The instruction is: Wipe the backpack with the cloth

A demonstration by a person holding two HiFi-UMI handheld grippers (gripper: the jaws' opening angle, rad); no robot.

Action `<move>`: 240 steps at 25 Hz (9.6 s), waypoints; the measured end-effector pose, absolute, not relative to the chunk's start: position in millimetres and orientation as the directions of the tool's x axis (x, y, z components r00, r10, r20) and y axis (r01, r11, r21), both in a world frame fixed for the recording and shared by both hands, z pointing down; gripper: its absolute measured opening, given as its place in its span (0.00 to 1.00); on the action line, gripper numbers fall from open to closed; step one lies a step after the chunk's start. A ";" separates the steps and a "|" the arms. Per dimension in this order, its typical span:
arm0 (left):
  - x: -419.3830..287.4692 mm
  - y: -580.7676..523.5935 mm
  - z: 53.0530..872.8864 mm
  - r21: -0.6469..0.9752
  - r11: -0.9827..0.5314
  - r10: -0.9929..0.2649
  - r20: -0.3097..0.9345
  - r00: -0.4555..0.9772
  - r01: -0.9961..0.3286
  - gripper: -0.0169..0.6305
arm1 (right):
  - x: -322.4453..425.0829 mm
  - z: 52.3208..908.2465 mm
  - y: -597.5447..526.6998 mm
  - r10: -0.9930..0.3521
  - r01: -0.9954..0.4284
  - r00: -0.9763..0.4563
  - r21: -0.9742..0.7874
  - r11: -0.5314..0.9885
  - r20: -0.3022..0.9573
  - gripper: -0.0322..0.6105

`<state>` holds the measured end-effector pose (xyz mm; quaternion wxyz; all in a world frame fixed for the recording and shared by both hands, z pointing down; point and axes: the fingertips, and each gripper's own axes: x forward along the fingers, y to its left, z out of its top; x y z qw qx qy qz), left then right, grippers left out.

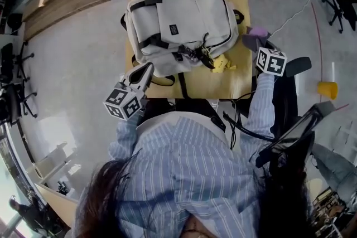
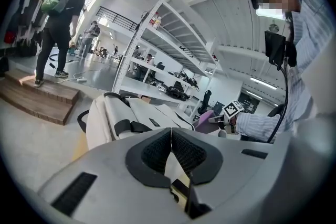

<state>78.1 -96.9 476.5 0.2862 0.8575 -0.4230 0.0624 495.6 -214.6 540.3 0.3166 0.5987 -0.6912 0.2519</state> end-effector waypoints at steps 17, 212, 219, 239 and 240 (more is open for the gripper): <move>18.6 -129.9 481.9 0.447 -0.506 -0.647 0.369 0.668 -0.737 0.04 | 430.7 539.0 -281.8 -0.682 -0.994 -0.069 0.007 0.108 0.728 0.11; -22.2 -134.7 505.8 0.565 -0.497 -0.640 0.274 0.718 -0.659 0.04 | 90.9 495.3 -85.0 -0.095 -0.424 -0.681 -0.285 0.860 0.726 0.11; -9.0 -140.2 501.3 0.559 -0.528 -0.613 0.270 0.743 -0.639 0.04 | 120.7 452.3 -168.9 -0.297 -0.533 -0.687 -0.181 0.827 0.664 0.11; -23.9 -146.6 501.9 0.564 -0.499 -0.636 0.277 0.720 -0.658 0.04 | 126.4 507.4 -395.4 -0.491 -0.670 -0.515 0.028 0.742 0.702 0.11; -25.5 -146.5 502.0 0.565 -0.496 -0.638 0.277 0.718 -0.659 0.04 | 126.1 511.0 -386.1 -0.482 -0.669 -0.523 0.012 0.743 0.703 0.11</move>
